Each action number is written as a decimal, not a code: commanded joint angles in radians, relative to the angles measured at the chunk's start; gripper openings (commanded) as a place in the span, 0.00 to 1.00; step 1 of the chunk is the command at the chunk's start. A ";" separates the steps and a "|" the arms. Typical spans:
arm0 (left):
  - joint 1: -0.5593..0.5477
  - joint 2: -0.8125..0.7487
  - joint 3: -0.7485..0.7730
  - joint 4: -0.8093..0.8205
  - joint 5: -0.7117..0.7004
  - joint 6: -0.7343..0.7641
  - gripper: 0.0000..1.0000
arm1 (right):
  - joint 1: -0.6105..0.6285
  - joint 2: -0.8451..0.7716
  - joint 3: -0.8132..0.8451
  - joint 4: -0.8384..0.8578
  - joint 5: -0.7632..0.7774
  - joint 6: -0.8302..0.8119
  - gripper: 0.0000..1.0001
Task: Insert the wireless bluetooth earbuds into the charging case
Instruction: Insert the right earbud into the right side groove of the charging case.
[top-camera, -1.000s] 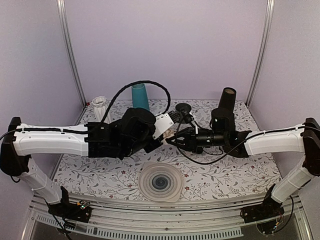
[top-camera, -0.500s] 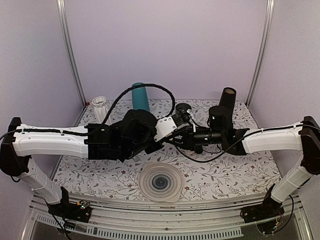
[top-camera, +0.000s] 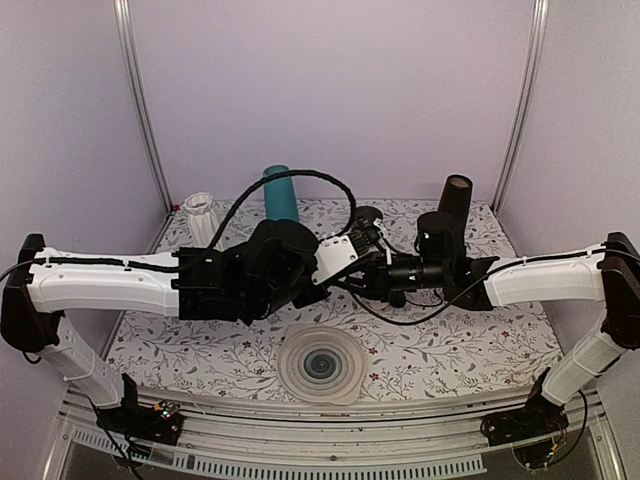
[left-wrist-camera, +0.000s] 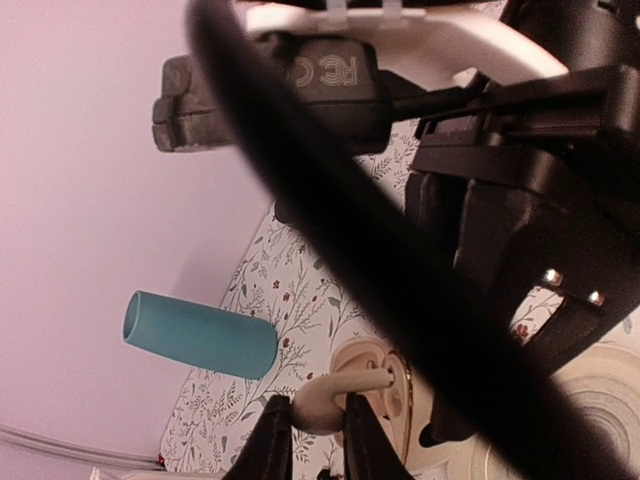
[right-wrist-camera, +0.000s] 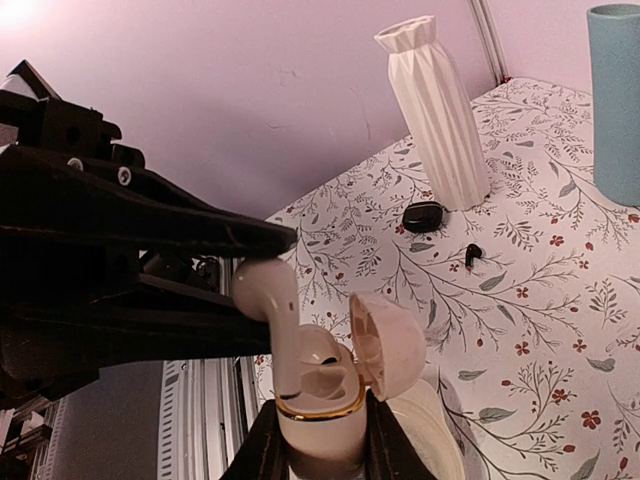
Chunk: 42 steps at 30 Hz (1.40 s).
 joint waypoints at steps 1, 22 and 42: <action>-0.019 0.012 0.022 0.008 -0.016 0.010 0.16 | -0.006 -0.031 0.028 0.019 -0.006 0.010 0.05; -0.032 0.016 0.018 0.018 -0.022 0.025 0.16 | -0.006 -0.048 0.032 0.044 -0.013 0.034 0.05; -0.044 0.024 0.036 0.028 0.002 0.054 0.15 | -0.004 -0.048 0.032 0.065 -0.024 0.029 0.04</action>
